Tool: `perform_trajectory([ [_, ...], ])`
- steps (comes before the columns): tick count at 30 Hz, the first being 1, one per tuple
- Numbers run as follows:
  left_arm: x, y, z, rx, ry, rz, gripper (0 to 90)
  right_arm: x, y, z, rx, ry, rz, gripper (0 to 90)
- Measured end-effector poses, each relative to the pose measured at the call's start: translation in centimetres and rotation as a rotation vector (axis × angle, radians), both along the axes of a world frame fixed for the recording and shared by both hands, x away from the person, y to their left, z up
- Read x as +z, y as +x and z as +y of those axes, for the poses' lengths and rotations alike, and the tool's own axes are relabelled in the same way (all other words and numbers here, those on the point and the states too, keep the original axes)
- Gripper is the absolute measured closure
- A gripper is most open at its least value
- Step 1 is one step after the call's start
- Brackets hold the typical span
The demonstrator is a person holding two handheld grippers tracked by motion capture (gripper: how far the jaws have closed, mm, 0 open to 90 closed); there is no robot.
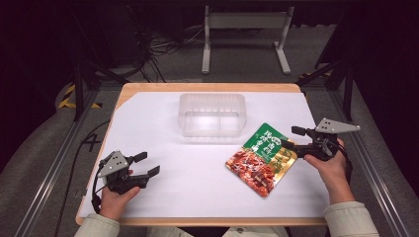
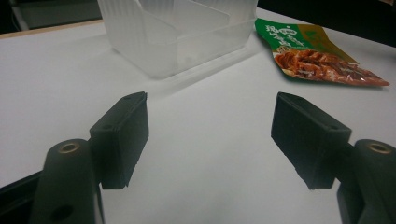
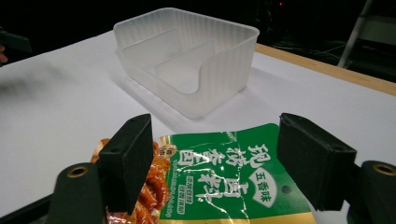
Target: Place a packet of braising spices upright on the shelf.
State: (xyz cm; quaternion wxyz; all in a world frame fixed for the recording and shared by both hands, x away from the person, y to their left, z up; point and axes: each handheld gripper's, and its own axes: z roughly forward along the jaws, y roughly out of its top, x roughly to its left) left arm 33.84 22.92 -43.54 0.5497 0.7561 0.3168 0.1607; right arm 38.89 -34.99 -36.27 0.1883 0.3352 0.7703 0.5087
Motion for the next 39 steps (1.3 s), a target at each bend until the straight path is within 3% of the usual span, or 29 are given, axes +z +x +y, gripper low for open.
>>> perform_trajectory([
  [10, 0.0, 0.0, -0.1, -0.004, 0.002, 0.001, 28.4, -0.6, 1.8, -0.8, -0.042, 0.012, 0.046, 22.9],
  [21, 0.0, 0.0, 0.0, -0.002, 0.0, -0.001, 28.4, -2.0, 2.9, -1.9, -0.157, -0.013, 0.106, 23.1],
  [27, 0.0, 0.0, 0.0, -0.002, 0.0, -0.001, 28.4, -2.9, 3.2, -2.6, -0.181, -0.022, 0.131, 23.0],
  [39, 0.0, 0.1, 0.0, -0.002, 0.005, -0.005, 28.4, -4.9, 3.8, -3.0, -0.212, -0.069, 0.229, 24.3],
])
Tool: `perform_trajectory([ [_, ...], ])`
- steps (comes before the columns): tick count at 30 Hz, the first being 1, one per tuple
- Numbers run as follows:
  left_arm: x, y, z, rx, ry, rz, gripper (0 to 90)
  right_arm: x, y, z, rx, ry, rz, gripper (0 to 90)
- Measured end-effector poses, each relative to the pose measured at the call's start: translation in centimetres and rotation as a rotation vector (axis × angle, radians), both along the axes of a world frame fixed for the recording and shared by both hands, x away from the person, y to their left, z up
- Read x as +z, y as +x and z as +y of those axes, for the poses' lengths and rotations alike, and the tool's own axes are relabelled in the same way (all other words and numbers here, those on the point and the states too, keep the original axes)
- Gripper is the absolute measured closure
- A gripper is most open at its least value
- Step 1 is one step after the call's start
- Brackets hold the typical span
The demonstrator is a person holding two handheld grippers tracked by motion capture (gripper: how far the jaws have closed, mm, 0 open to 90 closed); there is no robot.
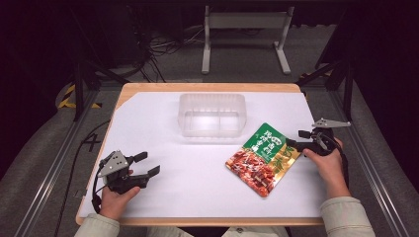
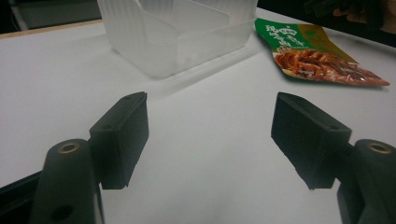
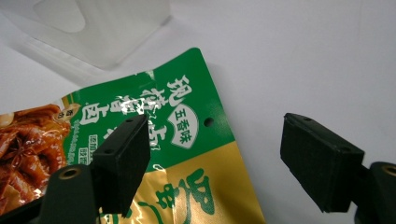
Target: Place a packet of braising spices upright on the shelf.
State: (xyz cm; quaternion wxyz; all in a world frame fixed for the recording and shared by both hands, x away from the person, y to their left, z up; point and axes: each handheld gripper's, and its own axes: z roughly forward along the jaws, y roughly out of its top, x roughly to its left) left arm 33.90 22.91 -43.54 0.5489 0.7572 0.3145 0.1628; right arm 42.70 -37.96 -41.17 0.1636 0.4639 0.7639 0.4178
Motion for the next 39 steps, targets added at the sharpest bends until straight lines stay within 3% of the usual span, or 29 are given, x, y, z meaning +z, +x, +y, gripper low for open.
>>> perform_trajectory([
  [8, 0.0, 0.0, 0.1, 0.002, -0.003, 0.001, 28.4, -1.0, 0.3, 0.0, 0.01, -0.037, 0.083, 26.8],
  [26, 0.0, 0.0, 0.0, 0.003, -0.002, 0.001, 28.5, -1.7, 0.3, -0.2, 0.02, -0.056, 0.157, 30.4],
  [31, 0.0, 0.0, 0.0, 0.002, -0.006, 0.003, 28.5, -1.7, 0.2, -0.3, 0.042, -0.026, 0.182, 39.3],
  [39, 0.0, 0.0, 0.0, 0.004, -0.005, 0.012, 28.5, -1.2, 0.0, -0.6, 0.057, 0.01, 0.179, 46.6],
])
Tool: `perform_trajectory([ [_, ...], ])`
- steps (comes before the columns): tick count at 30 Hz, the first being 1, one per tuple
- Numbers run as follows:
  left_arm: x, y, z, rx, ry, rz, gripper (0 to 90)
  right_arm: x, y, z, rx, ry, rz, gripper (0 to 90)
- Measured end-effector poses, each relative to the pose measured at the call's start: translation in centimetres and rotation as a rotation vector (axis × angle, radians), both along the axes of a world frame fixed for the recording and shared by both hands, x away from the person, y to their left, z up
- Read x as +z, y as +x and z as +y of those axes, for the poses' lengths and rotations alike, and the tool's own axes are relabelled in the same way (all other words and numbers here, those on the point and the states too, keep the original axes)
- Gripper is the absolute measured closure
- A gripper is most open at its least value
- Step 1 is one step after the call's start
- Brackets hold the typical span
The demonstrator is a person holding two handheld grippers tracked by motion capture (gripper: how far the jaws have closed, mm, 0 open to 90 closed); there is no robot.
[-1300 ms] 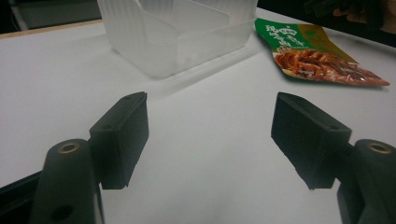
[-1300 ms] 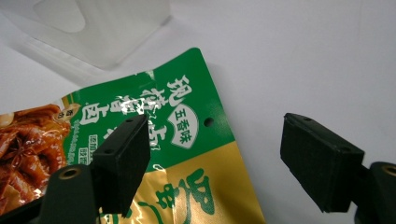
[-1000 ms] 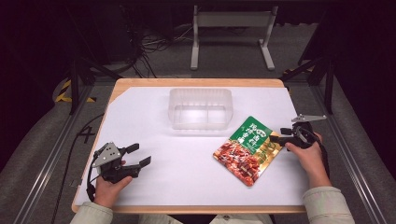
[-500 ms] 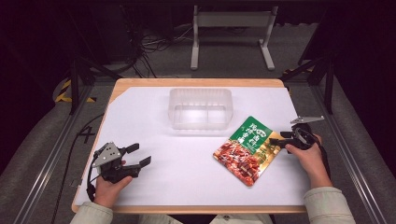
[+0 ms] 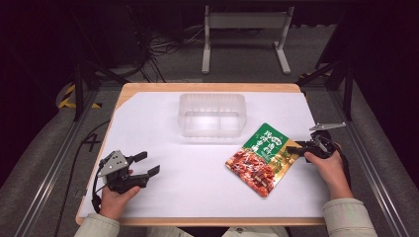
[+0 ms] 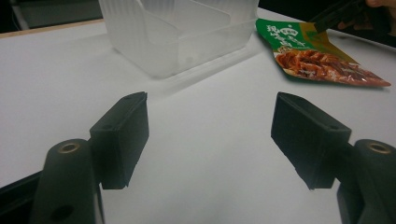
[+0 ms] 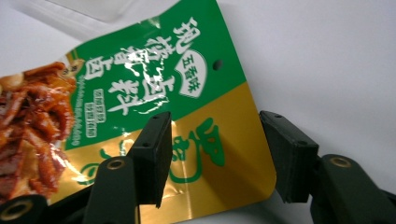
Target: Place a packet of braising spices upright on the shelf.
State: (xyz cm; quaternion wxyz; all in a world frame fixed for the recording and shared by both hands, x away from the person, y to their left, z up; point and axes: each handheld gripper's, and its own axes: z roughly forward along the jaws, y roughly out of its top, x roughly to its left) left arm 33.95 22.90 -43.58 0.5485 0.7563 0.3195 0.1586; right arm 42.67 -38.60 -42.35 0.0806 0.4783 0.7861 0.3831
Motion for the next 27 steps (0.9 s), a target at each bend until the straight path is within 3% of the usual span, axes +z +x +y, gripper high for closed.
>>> perform_trajectory([
  [5, 0.0, 0.0, -0.1, -0.001, 0.002, -0.002, 28.5, 0.8, -0.5, 0.2, 0.049, 0.032, -0.018, 54.4],
  [11, 0.0, 0.1, -0.1, -0.003, 0.0, -0.002, 28.6, 0.9, -0.7, 0.6, 0.099, 0.032, -0.006, 62.0],
  [18, 0.0, 0.1, -0.1, -0.003, 0.001, -0.001, 28.6, 0.1, -0.5, 1.8, 0.134, -0.063, 0.03, 69.8],
  [27, 0.0, 0.1, -0.1, -0.003, 0.002, 0.0, 28.7, -0.1, -0.5, 2.0, 0.096, -0.134, 0.018, 88.0],
])
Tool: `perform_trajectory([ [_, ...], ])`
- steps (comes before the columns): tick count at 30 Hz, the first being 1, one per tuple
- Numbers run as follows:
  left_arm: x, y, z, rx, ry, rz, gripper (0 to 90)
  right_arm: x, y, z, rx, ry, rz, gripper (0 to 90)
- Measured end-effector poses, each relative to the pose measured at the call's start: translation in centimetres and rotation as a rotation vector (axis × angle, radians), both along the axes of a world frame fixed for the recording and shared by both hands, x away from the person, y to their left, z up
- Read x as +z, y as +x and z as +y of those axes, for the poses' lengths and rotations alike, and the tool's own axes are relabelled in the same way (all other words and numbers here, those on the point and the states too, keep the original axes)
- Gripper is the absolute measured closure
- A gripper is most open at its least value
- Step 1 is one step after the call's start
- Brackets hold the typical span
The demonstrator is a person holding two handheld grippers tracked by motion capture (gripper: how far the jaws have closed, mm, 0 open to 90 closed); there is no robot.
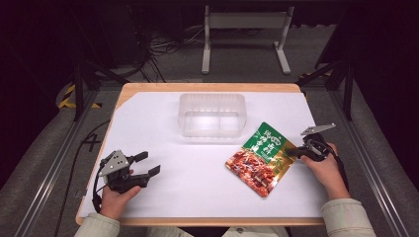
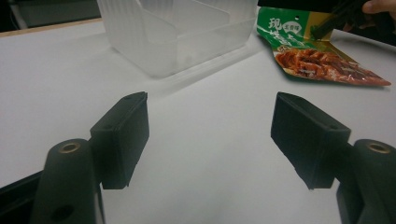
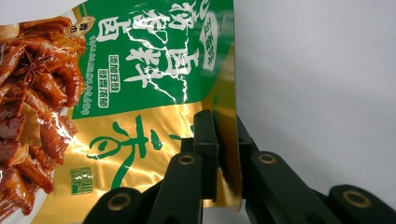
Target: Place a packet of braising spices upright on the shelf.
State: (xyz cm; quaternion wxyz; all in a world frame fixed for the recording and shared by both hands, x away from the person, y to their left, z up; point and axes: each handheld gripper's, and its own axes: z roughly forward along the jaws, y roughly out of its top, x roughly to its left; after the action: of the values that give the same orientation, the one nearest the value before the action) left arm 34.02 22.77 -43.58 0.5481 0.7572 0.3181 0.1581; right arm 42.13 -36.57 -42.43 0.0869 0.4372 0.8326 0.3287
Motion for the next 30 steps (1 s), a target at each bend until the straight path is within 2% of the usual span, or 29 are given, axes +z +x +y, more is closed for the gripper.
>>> perform_trajectory([
  [14, 0.0, 0.0, 0.0, 0.002, 0.0, -0.001, 28.8, 0.7, -0.3, 0.0, 0.026, 0.014, -0.034, 90.0],
  [25, 0.0, 0.0, 0.1, 0.004, -0.001, -0.002, 28.9, 3.2, -1.4, -0.1, 0.03, 0.065, -0.064, 90.0],
  [30, 0.0, 0.0, 0.1, 0.003, 0.001, -0.002, 28.9, 5.1, -2.2, -0.2, 0.047, 0.112, -0.082, 90.0],
])
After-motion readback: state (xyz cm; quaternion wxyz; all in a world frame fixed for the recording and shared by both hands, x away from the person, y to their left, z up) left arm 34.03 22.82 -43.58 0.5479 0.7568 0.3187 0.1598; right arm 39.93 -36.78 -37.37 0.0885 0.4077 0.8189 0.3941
